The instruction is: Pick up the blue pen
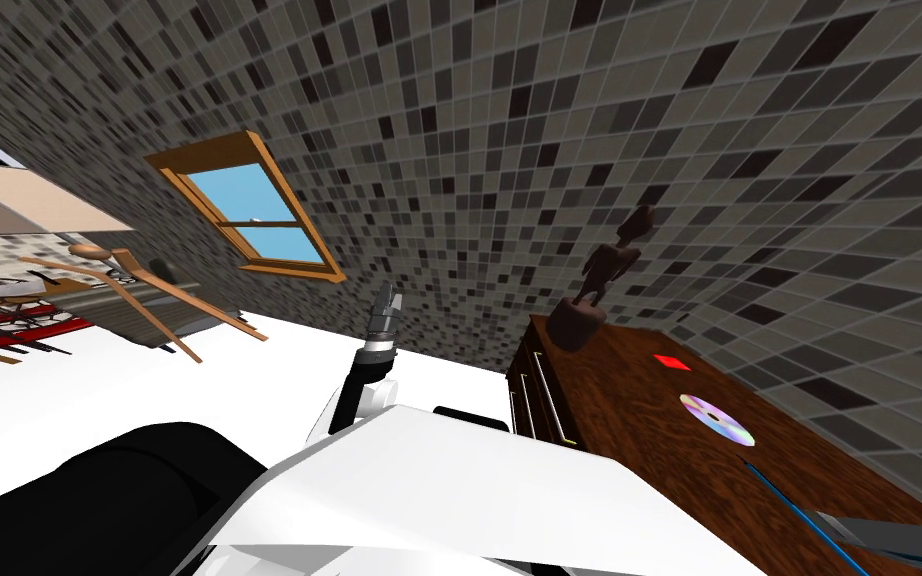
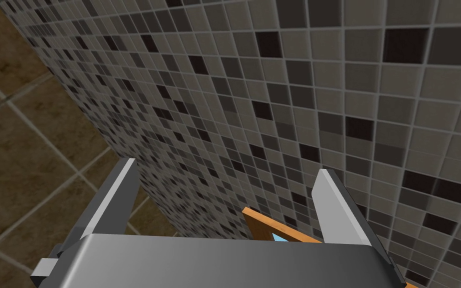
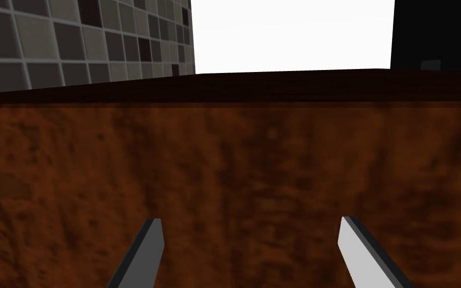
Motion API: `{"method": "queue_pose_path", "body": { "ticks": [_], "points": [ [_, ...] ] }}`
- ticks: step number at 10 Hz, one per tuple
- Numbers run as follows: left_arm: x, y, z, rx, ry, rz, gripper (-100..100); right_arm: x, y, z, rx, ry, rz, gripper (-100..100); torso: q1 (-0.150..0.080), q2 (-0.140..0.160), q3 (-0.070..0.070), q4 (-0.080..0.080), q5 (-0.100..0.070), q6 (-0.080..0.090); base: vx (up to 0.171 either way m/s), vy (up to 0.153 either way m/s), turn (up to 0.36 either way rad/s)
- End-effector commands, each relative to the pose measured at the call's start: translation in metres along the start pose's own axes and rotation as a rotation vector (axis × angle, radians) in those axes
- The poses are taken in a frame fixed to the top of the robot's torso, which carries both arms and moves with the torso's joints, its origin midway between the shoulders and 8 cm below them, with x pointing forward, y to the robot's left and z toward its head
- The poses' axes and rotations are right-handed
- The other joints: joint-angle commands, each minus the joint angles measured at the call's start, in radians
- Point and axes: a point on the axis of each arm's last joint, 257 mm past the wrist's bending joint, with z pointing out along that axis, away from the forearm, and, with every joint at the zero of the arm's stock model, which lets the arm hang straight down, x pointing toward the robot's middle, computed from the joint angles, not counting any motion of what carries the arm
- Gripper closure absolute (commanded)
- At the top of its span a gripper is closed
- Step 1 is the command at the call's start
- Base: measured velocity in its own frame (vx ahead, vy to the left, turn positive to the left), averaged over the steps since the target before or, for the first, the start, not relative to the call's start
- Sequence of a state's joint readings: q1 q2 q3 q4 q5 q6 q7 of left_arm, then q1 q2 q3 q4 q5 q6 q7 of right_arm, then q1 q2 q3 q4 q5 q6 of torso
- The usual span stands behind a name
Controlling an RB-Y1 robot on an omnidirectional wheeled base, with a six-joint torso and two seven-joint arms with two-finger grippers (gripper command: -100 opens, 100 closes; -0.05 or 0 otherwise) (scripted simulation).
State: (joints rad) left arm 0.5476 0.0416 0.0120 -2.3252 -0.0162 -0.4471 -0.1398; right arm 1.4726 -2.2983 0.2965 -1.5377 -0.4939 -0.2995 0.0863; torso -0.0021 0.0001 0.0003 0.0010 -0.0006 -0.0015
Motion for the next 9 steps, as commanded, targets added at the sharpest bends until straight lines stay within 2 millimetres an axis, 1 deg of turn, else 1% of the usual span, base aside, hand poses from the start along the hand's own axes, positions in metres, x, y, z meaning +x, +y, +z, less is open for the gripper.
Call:
{"method": "queue_pose_path", "body": {
  "ticks": [1, 5, 6, 7, 9],
  "points": [
    [0.0, 0.0, 0.0, 0.0, 0.0, 0.0, 0, 0.0, 0.0, 0.0, 0.0, 0.0, 0.0, 100, 0.0, 0.0, 0.0, 0.0, 0.0, 0.0, 0.0, 0.0, 0.0],
    [0.0, 0.0, 0.0, 0.0, 0.0, 0.0, 0, 0.0, 0.0, 0.0, 0.001, 0.0, -0.001, 100, 0.001, -0.001, -0.001, 0.0, 0.0, 0.0, 0.0, 0.0, 0.0],
    [0.0, 0.0, 0.0, 0.0, 0.0, 0.0, 0, 0.0, 0.0, 0.0, 0.001, 0.0, -0.002, 0, 0.002, -0.001, -0.001, 0.0, 0.0, 0.0, 0.0, 0.0, 0.0],
    [0.0, 0.0, 0.0, 0.0, 0.0, 0.0, 0, 0.0, -0.006, -0.005, 0.0, 0.001, -0.005, 100, 0.002, -0.001, -0.001, 0.0, 0.0, 0.0, 0.026, 0.039, -0.029],
    [0.0, 0.0, 0.0, 0.0, 0.0, 0.0, 0, 0.001, -0.016, -0.013, 0.0, 0.002, -0.011, 100, 0.005, -0.004, -0.002, -0.001, 0.002, 0.0, 0.043, 0.054, -0.038]
  ]
}}
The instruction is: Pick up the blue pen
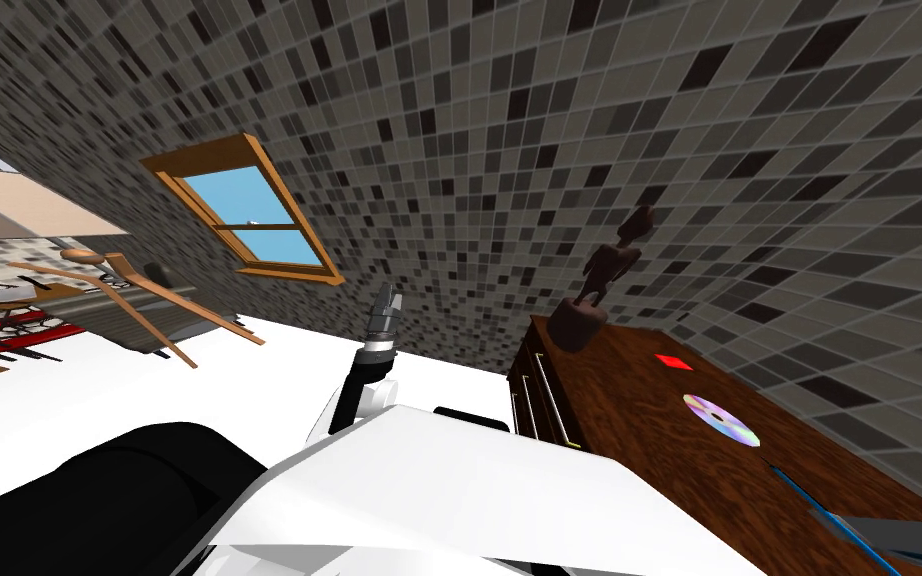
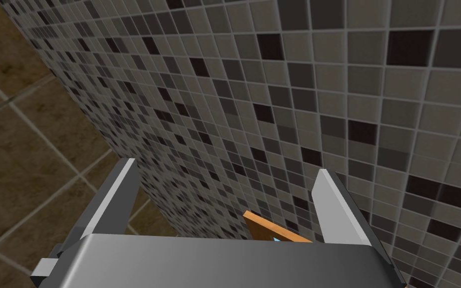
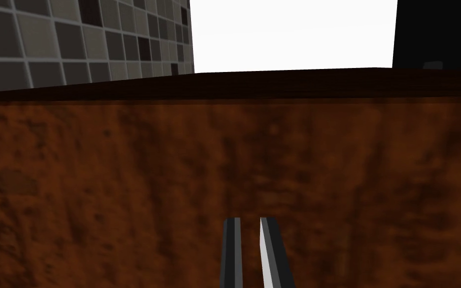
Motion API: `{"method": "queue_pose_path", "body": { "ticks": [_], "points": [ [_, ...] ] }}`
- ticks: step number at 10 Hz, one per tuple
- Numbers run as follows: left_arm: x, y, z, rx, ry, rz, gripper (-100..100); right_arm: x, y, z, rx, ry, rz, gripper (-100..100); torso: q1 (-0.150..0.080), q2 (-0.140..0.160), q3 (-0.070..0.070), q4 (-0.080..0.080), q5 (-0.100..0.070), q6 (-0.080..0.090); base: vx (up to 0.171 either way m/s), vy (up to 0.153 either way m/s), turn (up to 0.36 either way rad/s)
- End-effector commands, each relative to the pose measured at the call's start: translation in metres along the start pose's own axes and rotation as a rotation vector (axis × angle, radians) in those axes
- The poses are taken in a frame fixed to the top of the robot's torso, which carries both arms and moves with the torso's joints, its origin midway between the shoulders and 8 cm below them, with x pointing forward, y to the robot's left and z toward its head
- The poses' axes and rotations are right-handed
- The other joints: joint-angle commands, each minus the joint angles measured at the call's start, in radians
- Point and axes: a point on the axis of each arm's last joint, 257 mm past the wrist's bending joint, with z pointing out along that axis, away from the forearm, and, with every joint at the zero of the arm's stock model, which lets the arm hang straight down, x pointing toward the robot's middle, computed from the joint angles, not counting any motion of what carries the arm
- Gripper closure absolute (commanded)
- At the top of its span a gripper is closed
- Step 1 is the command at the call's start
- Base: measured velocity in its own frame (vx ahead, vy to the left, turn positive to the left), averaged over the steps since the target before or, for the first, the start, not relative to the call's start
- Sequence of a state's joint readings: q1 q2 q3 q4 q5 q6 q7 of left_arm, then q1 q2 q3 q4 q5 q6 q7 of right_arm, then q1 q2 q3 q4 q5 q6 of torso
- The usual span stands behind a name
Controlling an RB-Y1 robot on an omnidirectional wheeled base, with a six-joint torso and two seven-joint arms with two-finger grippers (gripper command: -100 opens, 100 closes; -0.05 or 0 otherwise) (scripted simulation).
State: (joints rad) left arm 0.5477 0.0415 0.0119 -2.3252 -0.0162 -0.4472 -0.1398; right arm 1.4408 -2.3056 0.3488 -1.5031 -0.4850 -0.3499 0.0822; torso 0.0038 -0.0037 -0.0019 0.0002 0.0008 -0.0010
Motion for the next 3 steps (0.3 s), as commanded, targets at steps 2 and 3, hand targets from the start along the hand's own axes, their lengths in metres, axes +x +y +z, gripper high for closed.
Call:
{"method": "queue_pose_path", "body": {
  "ticks": [2, 3],
  "points": [
    [0.0, 0.0, 0.0, 0.0, 0.0, 0.0, 0, 0.0002, -0.0036, -0.0028, 0.0, 0.001, -0.002, 100, 0.0, 0.0, 0.0, 0.0, 0.0, 0.0, 0.021, 0.037, -0.009],
    [0.0, 0.0, 0.0, 0.0, 0.0, 0.0, 0, 0.0002, -0.0036, -0.0032, -0.002, 0.0, -0.002, 0, -0.002, 0.001, 0.001, 0.0, 0.0, 0.0, 0.0, 0.0, 0.0]
  ]
}}
